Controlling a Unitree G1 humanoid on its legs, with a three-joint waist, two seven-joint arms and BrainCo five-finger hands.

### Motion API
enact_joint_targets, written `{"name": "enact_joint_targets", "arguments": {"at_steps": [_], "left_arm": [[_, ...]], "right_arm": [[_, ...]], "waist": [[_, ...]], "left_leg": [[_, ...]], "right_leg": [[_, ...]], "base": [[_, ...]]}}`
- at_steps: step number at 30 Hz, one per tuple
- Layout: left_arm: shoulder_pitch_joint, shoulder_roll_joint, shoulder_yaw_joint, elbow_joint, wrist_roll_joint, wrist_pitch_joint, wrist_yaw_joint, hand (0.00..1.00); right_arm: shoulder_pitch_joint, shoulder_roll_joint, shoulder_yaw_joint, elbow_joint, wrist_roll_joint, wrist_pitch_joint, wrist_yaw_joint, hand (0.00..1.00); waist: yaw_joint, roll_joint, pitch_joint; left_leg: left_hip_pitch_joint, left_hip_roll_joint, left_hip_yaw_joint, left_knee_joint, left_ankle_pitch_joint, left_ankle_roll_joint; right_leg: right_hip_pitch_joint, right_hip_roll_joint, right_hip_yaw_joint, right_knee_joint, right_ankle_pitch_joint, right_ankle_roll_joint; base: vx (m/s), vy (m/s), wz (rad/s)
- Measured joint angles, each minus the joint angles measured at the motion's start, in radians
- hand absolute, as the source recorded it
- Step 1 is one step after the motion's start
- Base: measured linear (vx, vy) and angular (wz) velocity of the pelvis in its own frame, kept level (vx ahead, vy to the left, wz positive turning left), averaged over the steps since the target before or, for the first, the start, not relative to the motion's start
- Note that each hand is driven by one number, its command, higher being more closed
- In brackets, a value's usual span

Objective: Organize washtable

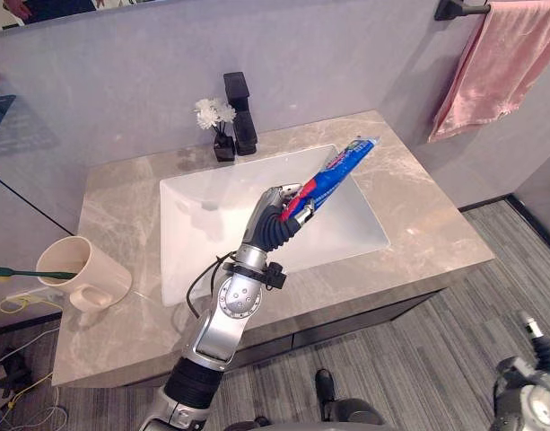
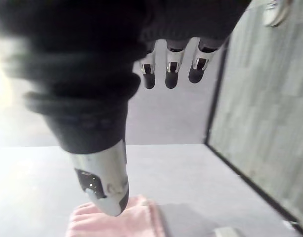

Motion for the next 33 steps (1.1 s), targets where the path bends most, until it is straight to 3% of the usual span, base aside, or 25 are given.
{"name": "enact_joint_targets", "arguments": {"at_steps": [4,7,10,16,18,33], "left_arm": [[0.024,0.0,-0.001,-0.035,-0.037,-0.001,-0.003,1.0],[0.028,0.001,-0.002,-0.073,-0.06,-0.007,-0.003,1.0],[0.036,0.0,-0.004,-0.09,-0.086,-0.02,-0.003,1.0],[0.051,0.002,-0.003,-0.097,-0.117,-0.02,0.002,1.0],[0.051,0.002,-0.004,-0.097,-0.118,-0.02,0.016,1.0],[0.05,-0.005,-0.014,-0.097,-0.118,-0.019,0.063,1.0]], "right_arm": [[-0.066,-0.094,0.125,-0.073,0.049,-0.036,0.048,0.0],[-0.152,-0.161,0.267,-0.107,0.087,-0.053,0.11,0.0],[-0.195,-0.175,0.356,-0.127,0.117,-0.056,0.168,0.0],[-0.24,-0.155,0.559,-0.127,0.246,-0.047,0.258,0.0],[-0.245,-0.12,0.625,-0.127,0.267,-0.022,0.283,0.0],[-0.245,-0.002,0.853,-0.075,0.373,0.052,0.351,0.0]], "waist": [[0.007,0.0,-0.014],[0.033,0.006,-0.034],[0.052,0.009,-0.049],[0.08,0.003,-0.069],[0.084,0.0,-0.071],[0.106,-0.014,-0.079]], "left_leg": [[-0.002,0.006,0.001,0.006,-0.002,-0.002],[-0.003,0.008,-0.005,0.006,-0.002,-0.001],[-0.006,0.007,-0.019,0.006,-0.002,-0.001],[-0.008,-0.006,-0.055,0.009,0.0,0.002],[-0.012,-0.014,-0.062,0.009,0.004,0.009],[-0.042,-0.025,-0.08,0.025,0.011,0.017]], "right_leg": [[-0.001,0.005,-0.001,0.0,0.0,0.0],[0.0,0.007,-0.008,0.0,0.0,0.0],[0.003,0.006,-0.022,0.0,0.006,-0.009],[0.019,-0.012,-0.059,0.001,0.007,-0.01],[0.019,-0.021,-0.067,0.0,0.009,-0.008],[0.005,-0.036,-0.086,0.0,0.016,-0.007]], "base": [[-0.01,-0.002,-0.01],[0.0,-0.001,0.04],[0.01,0.017,0.15],[0.0,0.047,0.17],[-0.02,0.042,0.12],[-0.01,0.011,0.04]]}}
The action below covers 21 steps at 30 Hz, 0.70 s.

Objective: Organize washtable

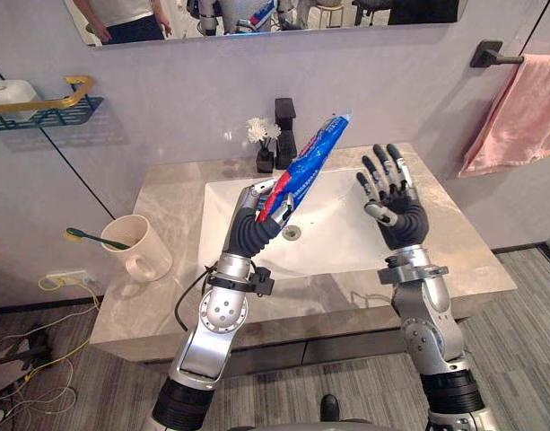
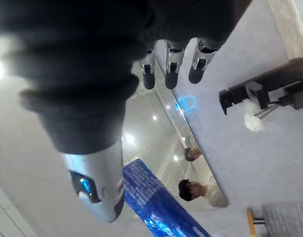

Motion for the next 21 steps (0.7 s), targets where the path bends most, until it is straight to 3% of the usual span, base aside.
{"name": "enact_joint_targets", "arguments": {"at_steps": [16,17,21], "left_arm": [[-0.001,-0.016,-0.098,0.069,-0.001,0.01,0.006,1.0],[-0.001,-0.016,-0.108,0.071,-0.005,0.01,0.004,1.0],[-0.001,-0.024,-0.133,0.092,-0.008,0.01,0.002,1.0]], "right_arm": [[-0.107,0.079,0.137,0.045,0.061,-0.001,-0.01,0.0],[-0.111,0.08,0.142,0.049,0.067,-0.001,-0.013,1.0],[-0.128,0.086,0.146,0.073,0.077,-0.001,-0.033,1.0]], "waist": [[0.004,-0.027,-0.017],[0.004,-0.027,-0.017],[0.003,-0.028,-0.017]], "left_leg": [[-0.003,-0.001,0.001,-0.002,0.001,0.001],[-0.004,0.0,0.001,-0.003,0.002,0.001],[-0.004,0.0,0.001,-0.004,0.002,0.0]], "right_leg": [[-0.005,0.0,-0.001,0.0,0.0,0.0],[-0.006,0.0,-0.001,0.0,0.0,0.0],[-0.007,0.0,-0.001,0.0,0.0,-0.001]], "base": [[0.0,0.0,0.0],[0.0,0.0,0.0],[0.0,0.0,0.0]]}}
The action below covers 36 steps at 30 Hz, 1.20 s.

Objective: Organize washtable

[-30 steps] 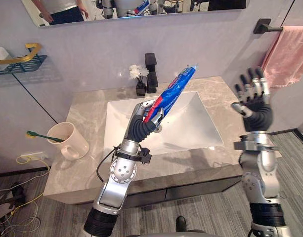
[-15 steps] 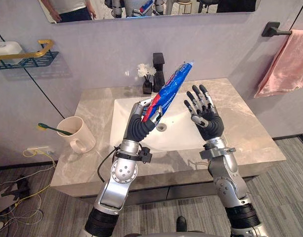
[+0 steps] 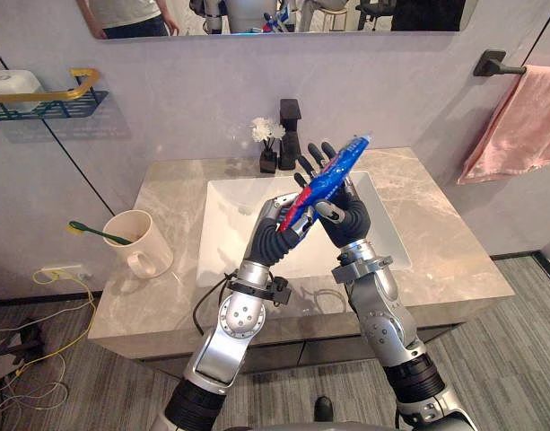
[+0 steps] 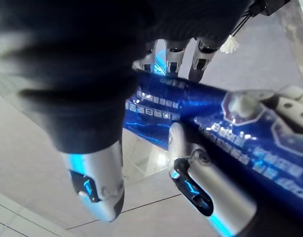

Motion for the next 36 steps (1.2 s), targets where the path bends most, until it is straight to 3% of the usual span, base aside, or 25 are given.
{"name": "enact_joint_targets", "arguments": {"at_steps": [20,21,36], "left_arm": [[0.017,-0.031,-0.021,0.054,-0.008,-0.016,0.011,1.0],[0.017,-0.031,-0.021,0.054,-0.001,-0.016,0.015,0.0],[0.061,0.013,0.0,-0.051,0.047,-0.021,-0.009,0.0]], "right_arm": [[-0.019,0.01,0.0,0.034,0.007,0.0,-0.002,1.0],[-0.019,0.01,0.0,0.034,0.006,0.0,-0.001,1.0],[-0.021,0.031,-0.006,-0.003,-0.008,0.0,0.051,1.0]], "waist": [[0.001,-0.015,-0.023],[0.001,-0.015,-0.023],[0.0,-0.014,-0.024]], "left_leg": [[0.005,0.005,-0.002,-0.035,0.024,-0.009],[0.006,0.006,-0.002,-0.035,0.024,-0.009],[0.021,0.019,-0.004,-0.035,0.025,-0.017]], "right_leg": [[-0.011,0.004,-0.007,0.0,-0.002,-0.003],[-0.01,0.005,-0.008,0.0,-0.003,-0.003],[0.004,0.017,-0.024,0.0,-0.021,-0.016]], "base": [[0.0,0.0,0.0],[0.0,0.0,0.0],[0.0,0.0,0.01]]}}
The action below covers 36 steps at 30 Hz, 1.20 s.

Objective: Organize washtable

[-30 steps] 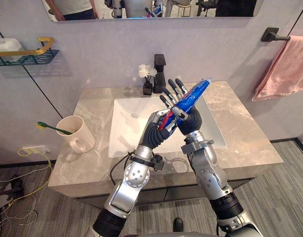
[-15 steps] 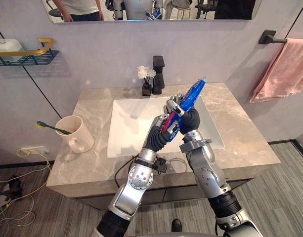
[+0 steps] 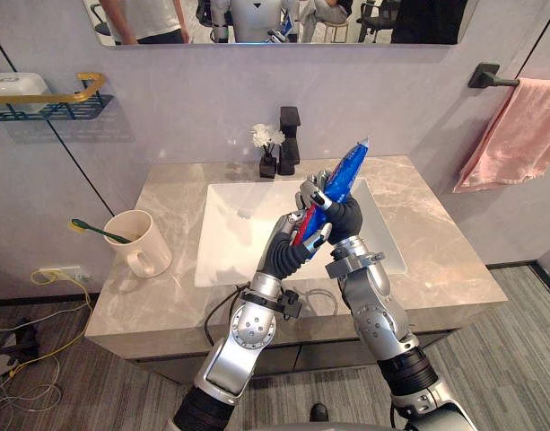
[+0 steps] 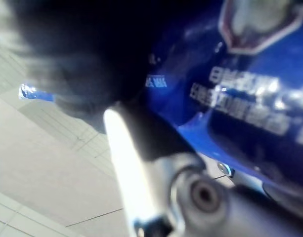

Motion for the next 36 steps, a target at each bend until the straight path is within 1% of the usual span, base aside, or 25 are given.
{"name": "enact_joint_targets", "arguments": {"at_steps": [1,4,7,9,11,12,13,14,15,16,17,18,22,28,30,32,33,34,36], "left_arm": [[0.004,0.0,0.001,-0.01,0.006,0.0,-0.002,0.0],[0.017,0.008,0.028,-0.052,0.009,0.0,-0.036,0.0],[0.022,0.041,0.048,-0.085,0.034,0.0,-0.042,0.0],[0.037,0.049,0.082,-0.124,0.051,-0.003,-0.061,0.0],[0.056,0.054,0.107,-0.147,0.056,-0.007,-0.061,0.0],[0.07,0.039,0.196,-0.184,0.051,-0.009,-0.044,0.0],[0.069,0.023,0.262,-0.212,0.043,-0.008,-0.021,0.0],[0.067,0.0,0.385,-0.28,0.037,-0.01,0.028,0.0],[0.066,-0.001,0.438,-0.312,0.026,-0.013,0.054,0.0],[0.066,0.009,0.485,-0.353,0.016,-0.029,0.088,0.0],[0.076,0.02,0.489,-0.374,0.005,-0.046,0.096,0.0],[0.082,0.022,0.489,-0.378,0.005,-0.051,0.096,0.0],[0.101,0.018,0.488,-0.374,0.004,-0.053,0.093,0.0],[0.125,0.018,0.527,-0.373,0.004,-0.053,0.098,0.0],[0.152,0.016,0.587,-0.373,0.004,-0.053,0.108,0.0],[0.161,0.015,0.622,-0.373,0.004,-0.053,0.119,0.0],[0.181,0.008,0.672,-0.373,0.001,-0.053,0.129,0.0],[0.189,-0.001,0.695,-0.373,0.0,-0.053,0.134,0.0],[0.222,-0.042,0.791,-0.372,-0.02,-0.053,0.146,0.0]], "right_arm": [[0.0,-0.001,0.0,-0.008,-0.005,0.0,0.002,1.0],[-0.013,0.007,0.0,-0.014,-0.006,0.003,0.022,1.0],[-0.02,0.019,0.0,-0.014,-0.006,0.006,0.031,1.0],[-0.033,0.031,0.0,-0.014,-0.01,0.008,0.043,1.0],[-0.036,0.038,-0.003,-0.015,-0.023,0.009,0.044,1.0],[-0.021,0.035,-0.028,-0.014,-0.027,0.009,0.043,1.0],[-0.008,0.029,-0.052,-0.012,-0.028,0.008,0.041,1.0],[0.022,0.014,-0.103,-0.006,-0.027,0.009,0.031,1.0],[0.038,0.007,-0.131,-0.006,-0.027,0.009,0.021,1.0],[0.062,-0.021,-0.177,-0.006,-0.027,0.009,0.014,1.0],[0.068,-0.04,-0.215,-0.006,-0.027,0.009,0.001,1.0],[0.067,-0.043,-0.225,-0.006,-0.027,0.008,-0.004,1.0],[0.067,-0.048,-0.228,-0.009,-0.028,0.005,-0.004,1.0],[0.067,-0.049,-0.231,-0.011,-0.037,0.005,-0.005,1.0],[0.067,-0.049,-0.239,-0.012,-0.039,0.005,-0.005,1.0],[0.068,-0.049,-0.247,-0.014,-0.043,0.005,-0.005,1.0],[0.071,-0.049,-0.26,-0.023,-0.045,0.005,-0.005,1.0],[0.077,-0.049,-0.267,-0.034,-0.045,0.005,-0.005,1.0],[0.099,-0.048,-0.295,-0.078,-0.046,0.005,-0.005,1.0]], "waist": [[0.0,0.0,0.0],[-0.001,0.002,0.0],[0.0,0.005,0.0],[0.0,0.008,0.001],[-0.001,0.011,0.002],[0.0,0.011,0.003],[0.005,0.012,0.003],[0.012,0.013,0.003],[0.016,0.014,0.005],[0.029,0.019,0.007],[0.032,0.024,0.009],[0.03,0.026,0.008],[0.021,0.029,0.007],[0.028,0.029,0.007],[0.029,0.029,0.007],[0.03,0.029,0.007],[0.032,0.03,0.008],[0.035,0.03,0.008],[0.044,0.031,0.008]], "left_leg": [[0.0,0.001,0.0,0.0,0.0,0.0],[0.001,0.003,0.0,0.0,0.0,-0.001],[0.004,0.004,0.0,0.0,0.0,-0.001],[0.005,0.004,-0.002,0.0,0.0,-0.001],[0.008,0.004,-0.006,0.0,0.0,-0.001],[0.01,0.005,-0.008,0.0,-0.001,-0.001],[0.01,0.006,-0.008,0.0,-0.001,-0.002],[0.01,0.007,-0.008,0.0,-0.002,-0.004],[0.01,0.007,-0.008,0.0,-0.003,-0.005],[0.01,0.007,-0.008,-0.001,-0.003,-0.005],[0.01,0.005,-0.012,-0.002,-0.003,-0.005],[0.01,0.006,-0.013,-0.003,-0.003,-0.005],[0.028,0.013,-0.007,-0.017,-0.002,-0.007],[0.029,0.013,-0.007,-0.019,-0.002,-0.007],[0.029,0.013,-0.007,-0.02,-0.002,-0.007],[0.029,0.013,-0.007,-0.02,-0.002,-0.007],[0.029,0.013,-0.007,-0.021,-0.002,-0.007],[0.029,0.013,-0.007,-0.022,-0.002,-0.007],[0.029,0.013,-0.007,-0.026,-0.002,-0.007]], "right_leg": [[0.0,0.001,-0.001,0.0,0.0,0.0],[0.001,0.002,-0.003,0.0,-0.003,-0.004],[0.005,0.003,-0.006,0.0,-0.004,-0.004],[0.009,0.002,-0.01,0.0,-0.009,-0.01],[0.016,0.001,-0.022,0.0,-0.012,-0.011],[0.018,0.001,-0.026,0.0,-0.015,-0.009],[0.018,0.001,-0.029,0.0,-0.017,-0.008],[0.018,0.001,-0.032,0.0,-0.018,-0.009],[0.019,0.001,-0.033,0.0,-0.018,-0.009],[0.019,0.001,-0.033,0.0,-0.018,-0.009],[0.02,-0.001,-0.037,0.0,-0.015,-0.005],[0.02,-0.001,-0.038,0.0,-0.015,-0.004],[0.032,0.007,-0.035,0.0,-0.012,-0.011],[0.033,0.008,-0.035,0.0,-0.017,-0.005],[0.033,0.008,-0.035,0.0,-0.018,-0.006],[0.032,0.009,-0.035,0.0,-0.018,-0.006],[0.032,0.009,-0.035,0.0,-0.018,-0.006],[0.032,0.009,-0.035,0.0,-0.019,-0.006],[0.031,0.009,-0.035,0.0,-0.02,-0.006]], "base": [[0.0,0.0,0.0],[0.0,0.0,0.0],[0.0,0.0,0.0],[0.0,0.013,0.03],[0.01,0.012,0.09],[0.0,0.009,0.1],[-0.01,0.004,0.04],[0.0,0.0,0.0],[0.0,0.0,0.0],[0.02,0.021,0.04],[0.02,0.022,0.05],[0.03,0.024,0.04],[0.02,0.003,-0.04],[0.0,0.0,0.0],[0.0,0.0,0.0],[0.0,0.0,0.0],[0.0,0.0,0.0],[0.0,0.0,0.0],[0.0,0.0,0.0]]}}
